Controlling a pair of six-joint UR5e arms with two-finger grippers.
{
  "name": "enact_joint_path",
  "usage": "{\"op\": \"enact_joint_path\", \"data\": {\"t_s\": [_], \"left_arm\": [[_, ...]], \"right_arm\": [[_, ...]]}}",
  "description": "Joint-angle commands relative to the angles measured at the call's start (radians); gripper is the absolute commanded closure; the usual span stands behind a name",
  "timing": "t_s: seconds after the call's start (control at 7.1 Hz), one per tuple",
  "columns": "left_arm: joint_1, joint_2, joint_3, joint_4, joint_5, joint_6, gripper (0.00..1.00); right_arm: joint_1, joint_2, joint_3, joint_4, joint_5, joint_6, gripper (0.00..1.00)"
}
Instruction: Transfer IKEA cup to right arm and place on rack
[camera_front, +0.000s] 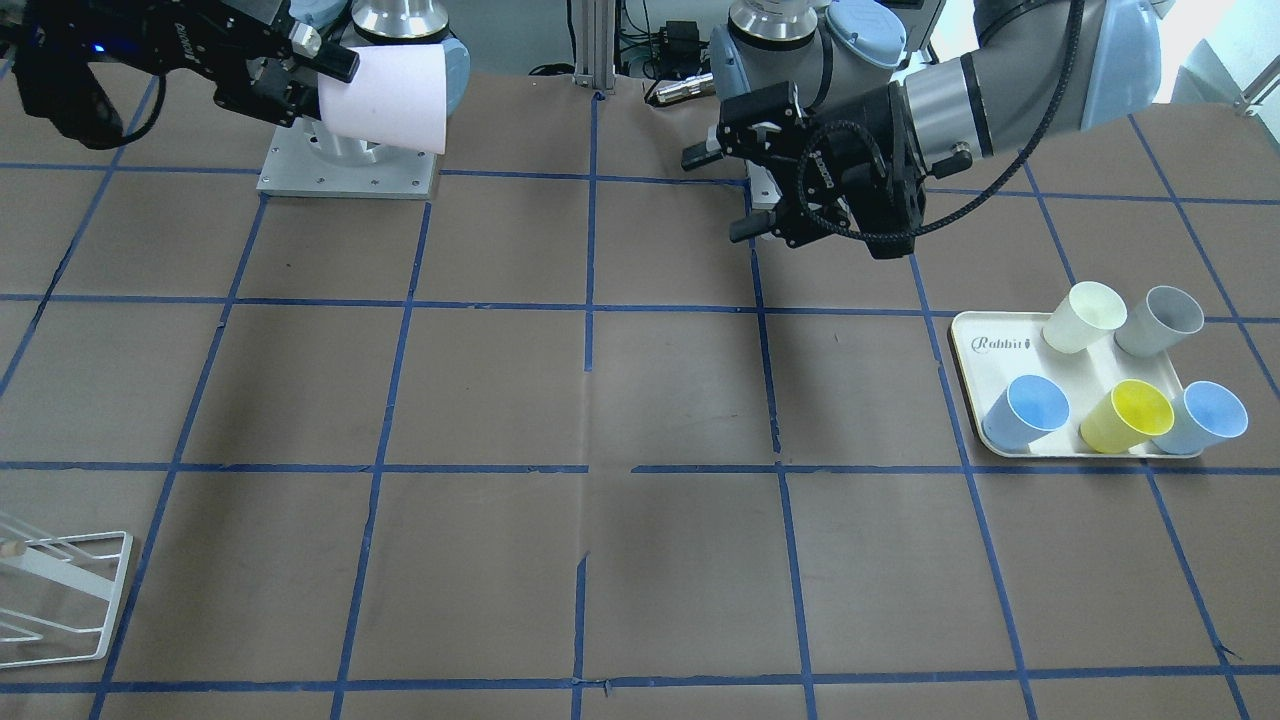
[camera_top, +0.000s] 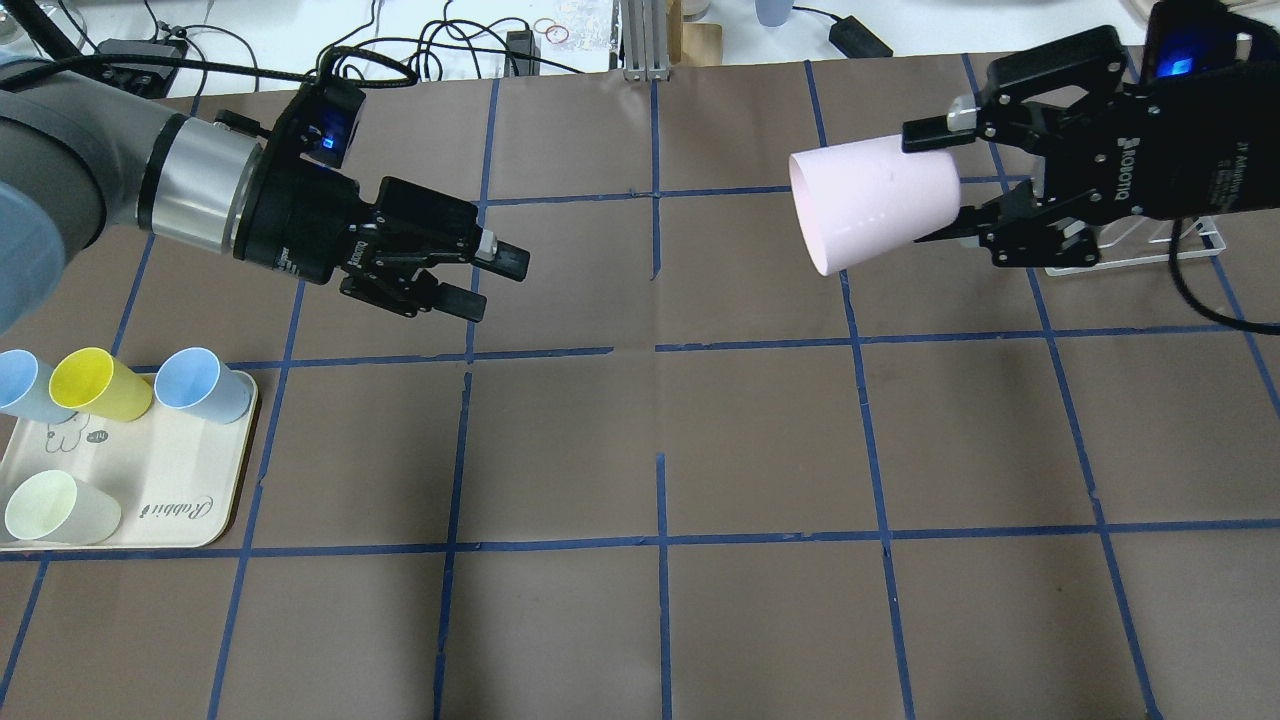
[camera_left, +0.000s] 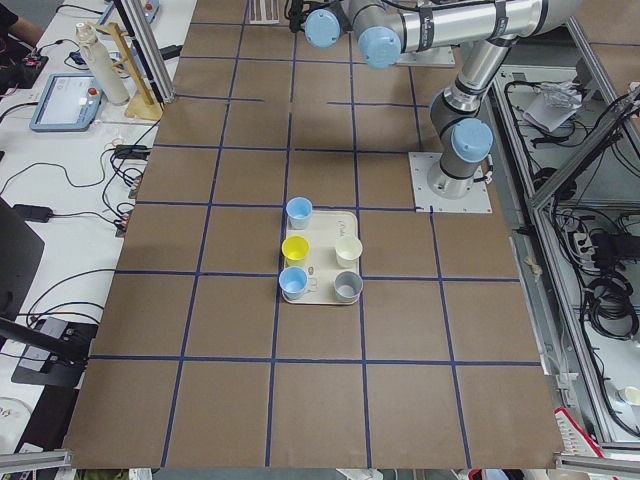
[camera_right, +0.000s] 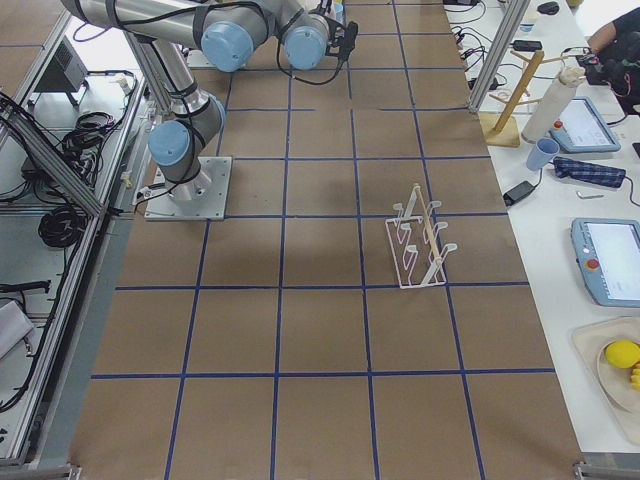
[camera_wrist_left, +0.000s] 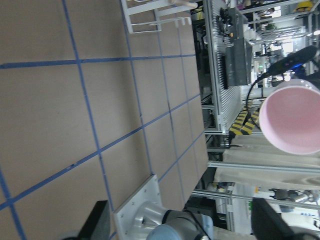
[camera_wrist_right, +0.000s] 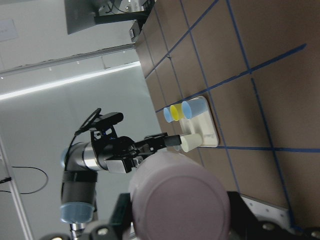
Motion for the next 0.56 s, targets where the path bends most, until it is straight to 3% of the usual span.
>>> {"op": "enact_joint_path", "data": {"t_s": [0.0,0.14,0.42], "left_arm": [[-0.015,-0.092,0.026,0.255,0.256,-0.221,0.00],[-0.058,-0.130,0.074,0.285,0.409,-0.225,0.00],[-0.250,-0.181,0.278,0.217,0.853,-0.283,0.00]], "right_arm": [[-0.022,-0.009,-0.048,-0.259,-0.245,-0.010,1.00],[-0.020,-0.009,-0.051,-0.383,-0.347,-0.026,1.00],[-0.020,0.001,-0.050,-0.539,-0.541,-0.114,1.00]]}}
